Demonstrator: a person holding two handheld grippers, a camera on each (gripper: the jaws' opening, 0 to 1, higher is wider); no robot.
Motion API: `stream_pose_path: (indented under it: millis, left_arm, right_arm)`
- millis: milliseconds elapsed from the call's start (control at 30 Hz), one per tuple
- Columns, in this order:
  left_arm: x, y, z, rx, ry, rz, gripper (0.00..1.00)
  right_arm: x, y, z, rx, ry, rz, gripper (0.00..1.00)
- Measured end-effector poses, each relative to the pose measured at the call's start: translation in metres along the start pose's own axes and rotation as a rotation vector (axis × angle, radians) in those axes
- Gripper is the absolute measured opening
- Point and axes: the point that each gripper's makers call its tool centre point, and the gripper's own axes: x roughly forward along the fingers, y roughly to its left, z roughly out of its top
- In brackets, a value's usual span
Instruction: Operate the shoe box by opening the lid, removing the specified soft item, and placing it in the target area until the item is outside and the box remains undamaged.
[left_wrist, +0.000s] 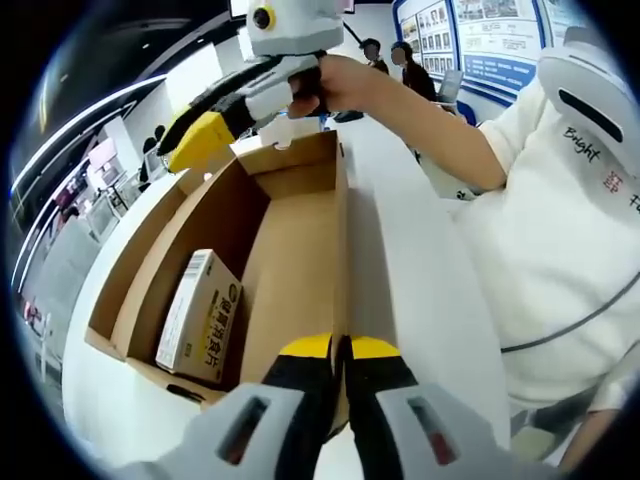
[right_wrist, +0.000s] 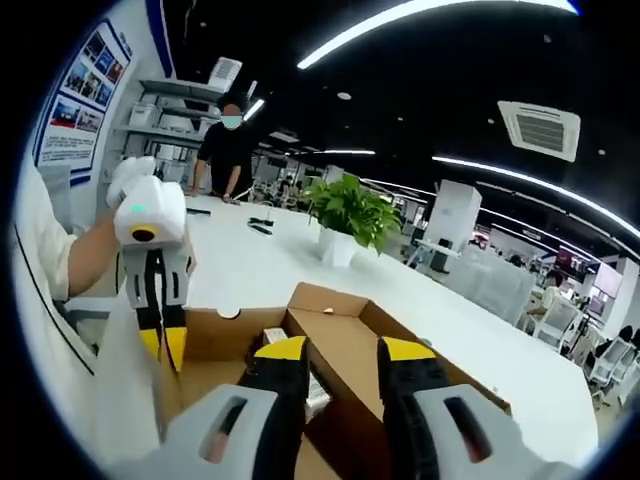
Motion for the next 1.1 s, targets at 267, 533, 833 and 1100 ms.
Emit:
stream_pose_path:
  millis: [267,533,833,1100]
  left_arm:
    - [0.0,0.0,0.0,0.0,0.001,0.003,0.03]
    - [0.0,0.0,0.0,-0.004,0.003,-0.003,0.03]
    - [0.001,0.0,0.0,-0.008,0.009,0.0,0.03]
    - [0.001,0.0,0.0,-0.007,0.005,-0.003,0.03]
  right_arm:
    - [0.017,0.024,-0.018,-0.029,0.077,0.076,0.27]
    - [0.033,0.031,-0.024,-0.084,0.137,0.085,0.26]
    - [0.03,0.042,-0.026,-0.089,0.136,0.132,0.28]
    - [0.035,0.04,-0.029,-0.082,0.144,0.113,0.27]
